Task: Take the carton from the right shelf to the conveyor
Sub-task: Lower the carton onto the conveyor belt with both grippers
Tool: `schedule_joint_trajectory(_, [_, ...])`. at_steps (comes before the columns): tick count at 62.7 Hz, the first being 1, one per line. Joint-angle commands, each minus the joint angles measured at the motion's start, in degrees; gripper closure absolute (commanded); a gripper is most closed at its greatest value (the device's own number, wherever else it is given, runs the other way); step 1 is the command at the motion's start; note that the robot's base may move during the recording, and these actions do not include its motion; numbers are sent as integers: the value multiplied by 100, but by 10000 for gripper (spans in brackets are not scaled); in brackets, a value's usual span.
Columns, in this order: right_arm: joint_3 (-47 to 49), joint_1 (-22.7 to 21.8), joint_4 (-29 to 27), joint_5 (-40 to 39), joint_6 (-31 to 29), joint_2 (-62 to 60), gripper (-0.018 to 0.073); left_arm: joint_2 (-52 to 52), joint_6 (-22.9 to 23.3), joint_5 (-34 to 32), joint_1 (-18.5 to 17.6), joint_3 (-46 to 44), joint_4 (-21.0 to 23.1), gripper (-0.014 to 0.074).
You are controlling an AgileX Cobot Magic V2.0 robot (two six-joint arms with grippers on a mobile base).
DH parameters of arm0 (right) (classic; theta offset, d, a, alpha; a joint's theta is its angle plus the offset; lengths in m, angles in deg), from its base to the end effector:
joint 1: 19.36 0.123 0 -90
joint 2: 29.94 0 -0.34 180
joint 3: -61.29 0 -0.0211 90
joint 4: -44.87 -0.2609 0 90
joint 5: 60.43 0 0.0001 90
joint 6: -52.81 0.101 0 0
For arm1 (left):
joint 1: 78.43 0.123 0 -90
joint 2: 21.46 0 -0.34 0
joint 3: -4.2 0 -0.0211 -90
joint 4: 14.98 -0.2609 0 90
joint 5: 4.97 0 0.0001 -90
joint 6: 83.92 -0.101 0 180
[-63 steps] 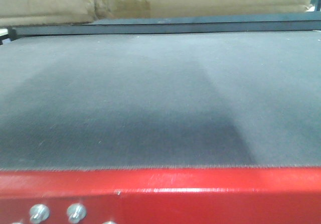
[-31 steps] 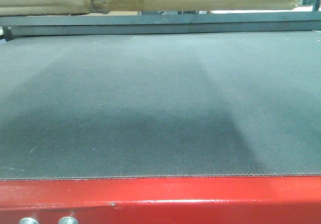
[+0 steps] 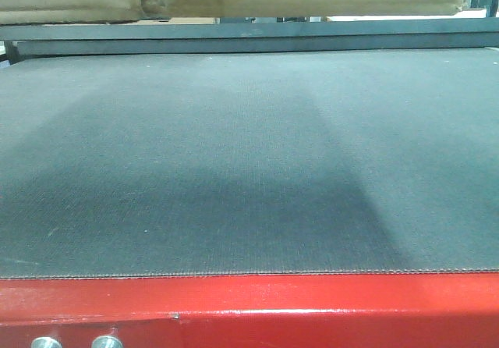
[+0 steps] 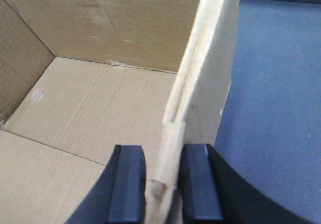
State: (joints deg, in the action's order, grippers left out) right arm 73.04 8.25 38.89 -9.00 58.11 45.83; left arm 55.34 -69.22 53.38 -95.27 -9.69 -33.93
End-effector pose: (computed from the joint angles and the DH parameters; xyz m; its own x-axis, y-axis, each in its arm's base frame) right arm 0.2024 0.1151 0.5427 -0.4568 -0.0622 -0.8874 -0.4611 0.8696 0.1764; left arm 0.2275 -0.0397 0.5433 -0.4783 0.0662 -0.8757 0.0115 0.9975 0.0692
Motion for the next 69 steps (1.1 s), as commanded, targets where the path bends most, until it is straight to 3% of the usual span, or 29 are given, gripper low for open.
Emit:
schedule_joint_trajectory(1, [59, -52, 216, 56, -134, -185, 629, -37, -71, -117, 100, -24, -996, 604])
schedule_joint_trajectory(27, [59, -52, 180, 56, -134, -185, 629, -37, -71, -118, 100, -24, -962, 604])
schedule_joint_trajectory(32, [59, -52, 180, 56, -134, -185, 629, -37, -71, -189, 100, -24, -740, 604])
schedule_joint_trajectory(38, [59, -89, 178, 9, -134, -97, 629, 19, -71, -376, 125, -19, -169, 604])
schedule_joint_trajectory(46, [59, -396, 178, -91, -134, 257, 629, 340, -71, -539, 125, -19, 270, 604])
schedule_joint_trajectory(58, [59, -848, 178, -541, -134, 1002, 629, 1124, -71, -745, 125, -19, 382, 604])
schedule_joint_trajectory(69, [59, -941, 189, -841, -134, 1681, 629, 1766, -71, -1156, 125, -19, 386, 604])
